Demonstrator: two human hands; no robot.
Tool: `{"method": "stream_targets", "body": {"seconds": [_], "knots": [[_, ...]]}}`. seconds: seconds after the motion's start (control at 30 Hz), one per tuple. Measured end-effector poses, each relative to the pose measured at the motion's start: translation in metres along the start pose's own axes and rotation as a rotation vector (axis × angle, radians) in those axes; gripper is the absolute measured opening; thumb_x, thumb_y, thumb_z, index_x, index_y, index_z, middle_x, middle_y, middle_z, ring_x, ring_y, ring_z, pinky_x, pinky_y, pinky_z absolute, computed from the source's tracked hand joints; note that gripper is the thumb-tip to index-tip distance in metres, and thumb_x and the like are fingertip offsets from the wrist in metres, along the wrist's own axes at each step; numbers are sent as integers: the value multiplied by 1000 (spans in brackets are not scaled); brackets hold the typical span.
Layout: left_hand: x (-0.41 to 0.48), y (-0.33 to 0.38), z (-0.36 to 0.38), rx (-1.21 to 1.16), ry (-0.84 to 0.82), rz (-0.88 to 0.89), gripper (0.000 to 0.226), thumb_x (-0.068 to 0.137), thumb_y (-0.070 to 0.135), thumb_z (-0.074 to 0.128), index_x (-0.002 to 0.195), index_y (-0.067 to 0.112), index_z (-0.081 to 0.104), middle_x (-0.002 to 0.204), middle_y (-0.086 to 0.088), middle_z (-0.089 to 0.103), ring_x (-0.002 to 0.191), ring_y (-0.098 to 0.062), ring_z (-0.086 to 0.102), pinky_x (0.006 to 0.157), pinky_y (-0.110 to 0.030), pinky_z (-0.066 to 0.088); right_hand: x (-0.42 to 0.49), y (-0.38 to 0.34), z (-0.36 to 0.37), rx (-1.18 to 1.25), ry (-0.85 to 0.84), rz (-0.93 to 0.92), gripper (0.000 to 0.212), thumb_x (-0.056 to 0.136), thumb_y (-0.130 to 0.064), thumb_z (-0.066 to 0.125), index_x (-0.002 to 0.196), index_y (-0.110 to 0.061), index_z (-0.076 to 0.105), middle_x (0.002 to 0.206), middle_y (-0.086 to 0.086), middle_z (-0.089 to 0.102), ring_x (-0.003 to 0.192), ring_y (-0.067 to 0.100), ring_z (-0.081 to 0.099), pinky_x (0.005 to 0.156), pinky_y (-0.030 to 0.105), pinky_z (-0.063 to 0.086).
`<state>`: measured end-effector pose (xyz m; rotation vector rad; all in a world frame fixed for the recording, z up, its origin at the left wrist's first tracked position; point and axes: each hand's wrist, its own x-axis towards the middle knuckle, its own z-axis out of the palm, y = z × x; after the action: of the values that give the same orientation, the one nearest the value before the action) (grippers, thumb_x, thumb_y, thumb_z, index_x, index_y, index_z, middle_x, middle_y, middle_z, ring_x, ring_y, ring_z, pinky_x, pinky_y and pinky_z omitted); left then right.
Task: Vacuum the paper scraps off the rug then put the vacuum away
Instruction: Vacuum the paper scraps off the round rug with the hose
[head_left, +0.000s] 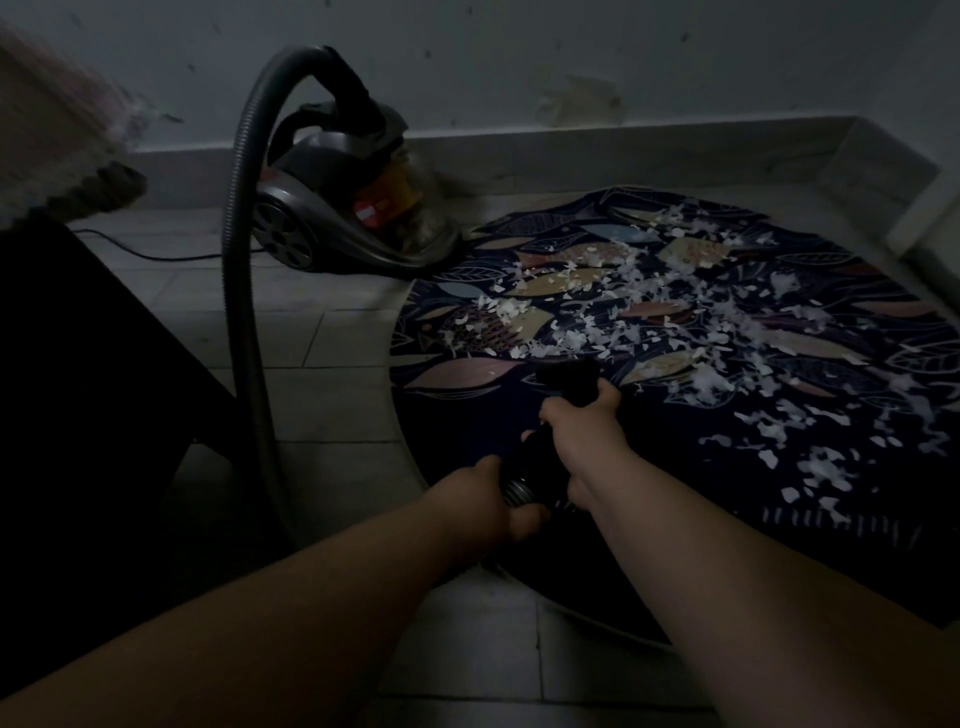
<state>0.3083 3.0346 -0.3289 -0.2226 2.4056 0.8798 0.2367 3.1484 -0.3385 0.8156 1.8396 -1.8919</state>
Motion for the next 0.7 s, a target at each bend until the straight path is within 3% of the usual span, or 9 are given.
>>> {"method": "stream_targets", "body": {"seconds": [0.1,0.23,0.57,0.63,0.7], "knots": [[2,9,8,67,-40,44,57,81,47,65,121,12,44,118,-10,59,101,-27,62,75,-27,48,1,4,-18,27,42,-5,81,89,-7,54,147,-46,15,97,11,57,75,31,67,72,49,59],[1,19,20,61,-79,62,57,82,47,64,122,12,43,118,-9,57,101,-24,61,74,-28,47,1,6,-35,39,40,-5,79,90,-6,54,147,-46,15,106,12,56,71,29,68,61,39,58],[-3,11,9,36,-26,-2,65,72,47,73,119,17,39,116,-7,57,98,-26,63,78,-33,54,3,-5,-19,81,-155,29,85,91,-2,55,149,-45,11,114,18,57,73,28,68,60,36,57],[-4,5,4,37,0,-31,64,74,43,73,120,17,38,114,-7,57,92,-25,64,69,-29,52,5,-5,-6,75,-182,30,85,89,-2,55,149,-45,13,114,18,57,72,28,68,59,36,57],[-6,-2,-1,-11,11,-58,60,76,38,74,119,16,37,107,-4,55,70,-16,62,50,-22,49,7,-3,7,50,-206,28,85,89,-1,54,148,-46,14,113,18,57,70,28,68,60,37,58]]}}
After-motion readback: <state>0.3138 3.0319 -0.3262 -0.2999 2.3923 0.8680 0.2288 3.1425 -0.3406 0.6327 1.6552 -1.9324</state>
